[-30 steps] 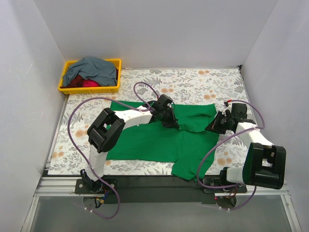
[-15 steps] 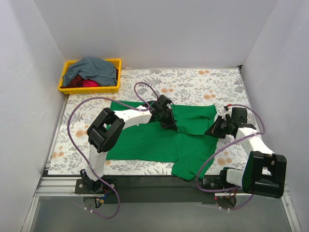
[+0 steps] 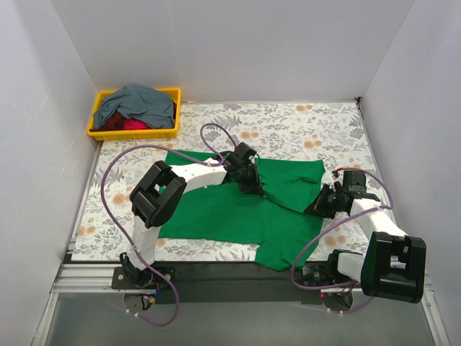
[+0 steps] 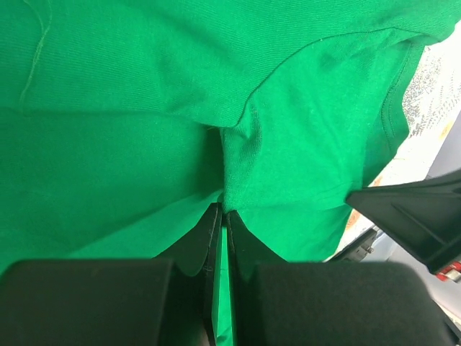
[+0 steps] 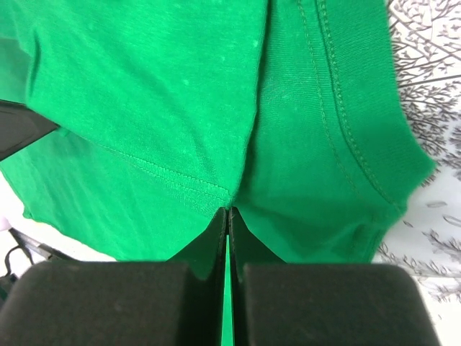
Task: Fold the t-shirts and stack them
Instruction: Fold the tshirt
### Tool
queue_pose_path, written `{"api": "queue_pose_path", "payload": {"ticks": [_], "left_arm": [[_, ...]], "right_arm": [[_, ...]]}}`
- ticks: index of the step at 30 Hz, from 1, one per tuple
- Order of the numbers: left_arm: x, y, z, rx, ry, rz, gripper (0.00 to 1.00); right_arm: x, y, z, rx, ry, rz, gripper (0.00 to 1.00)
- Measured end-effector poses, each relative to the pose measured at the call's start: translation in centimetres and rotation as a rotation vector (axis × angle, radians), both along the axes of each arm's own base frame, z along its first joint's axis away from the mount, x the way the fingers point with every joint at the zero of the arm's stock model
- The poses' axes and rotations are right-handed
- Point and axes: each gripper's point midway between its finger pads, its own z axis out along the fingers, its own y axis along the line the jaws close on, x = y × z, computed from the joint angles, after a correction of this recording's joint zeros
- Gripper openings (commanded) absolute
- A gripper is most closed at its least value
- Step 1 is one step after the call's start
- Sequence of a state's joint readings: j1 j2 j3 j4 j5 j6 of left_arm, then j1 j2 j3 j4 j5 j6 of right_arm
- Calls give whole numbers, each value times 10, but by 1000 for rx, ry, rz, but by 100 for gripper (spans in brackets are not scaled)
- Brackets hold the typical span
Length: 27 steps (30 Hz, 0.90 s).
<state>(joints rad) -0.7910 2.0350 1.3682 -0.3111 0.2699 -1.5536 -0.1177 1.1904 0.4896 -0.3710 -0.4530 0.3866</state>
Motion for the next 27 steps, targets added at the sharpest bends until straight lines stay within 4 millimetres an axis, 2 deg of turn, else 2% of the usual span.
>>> {"api": "queue_pose_path", "payload": {"ticks": [4,9,11,18,23,26,27], "left_arm": [[0,0,0,2,-4,-4,0],[0,0,1,-1,-5,-5,0],[0,0,5,-6,-10,-5,0],[1,-2,28,-42,-43,-10,0],[-8,4,21,-32,-19,-20,0],[-15,8,13,-21,4,-29,0],[-17,9,12,-20,11,-33,0]], "right_arm": [[5,-5,15,-32,-41,-13,1],[24,-11,44,-59,-113,-24,1],[26,-11,50,-63,-125,-26,1],[11,-11,50,-65,-79,-29,1],[3,-9,51,-64,-79,-28,1],[-5,-8,40,-58,-44,-25,11],[-8,-7,35,-54,-24,-23,21]]}}
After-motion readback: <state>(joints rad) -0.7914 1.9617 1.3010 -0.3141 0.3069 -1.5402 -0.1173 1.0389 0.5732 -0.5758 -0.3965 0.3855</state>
